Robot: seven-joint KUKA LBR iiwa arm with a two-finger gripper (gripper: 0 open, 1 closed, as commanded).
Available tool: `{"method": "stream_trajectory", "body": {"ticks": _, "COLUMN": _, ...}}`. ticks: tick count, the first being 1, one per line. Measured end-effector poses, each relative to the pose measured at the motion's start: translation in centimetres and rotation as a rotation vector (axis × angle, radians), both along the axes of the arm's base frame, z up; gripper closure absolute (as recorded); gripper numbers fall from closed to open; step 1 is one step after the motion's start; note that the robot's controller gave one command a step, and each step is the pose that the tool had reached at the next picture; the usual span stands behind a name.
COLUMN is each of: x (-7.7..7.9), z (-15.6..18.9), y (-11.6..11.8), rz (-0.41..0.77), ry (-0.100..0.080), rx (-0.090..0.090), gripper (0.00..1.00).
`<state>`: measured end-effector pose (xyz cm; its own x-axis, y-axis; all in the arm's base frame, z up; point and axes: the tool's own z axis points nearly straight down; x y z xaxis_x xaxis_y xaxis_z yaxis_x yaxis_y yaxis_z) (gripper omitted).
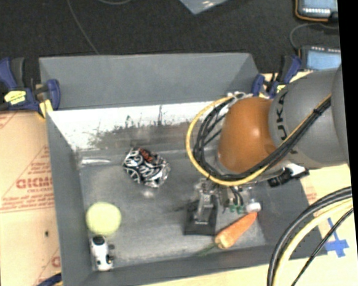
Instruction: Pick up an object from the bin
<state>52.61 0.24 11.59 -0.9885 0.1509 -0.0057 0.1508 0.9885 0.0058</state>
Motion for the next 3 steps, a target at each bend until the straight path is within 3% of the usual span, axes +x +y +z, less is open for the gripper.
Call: {"method": "stream_trajectory", "body": {"ticks": 3, "x": 0.0, "z": 3.4, "y": 0.0, "rz": 0.000, "ry": -0.001, "rx": 0.001, "gripper": 1.00}}
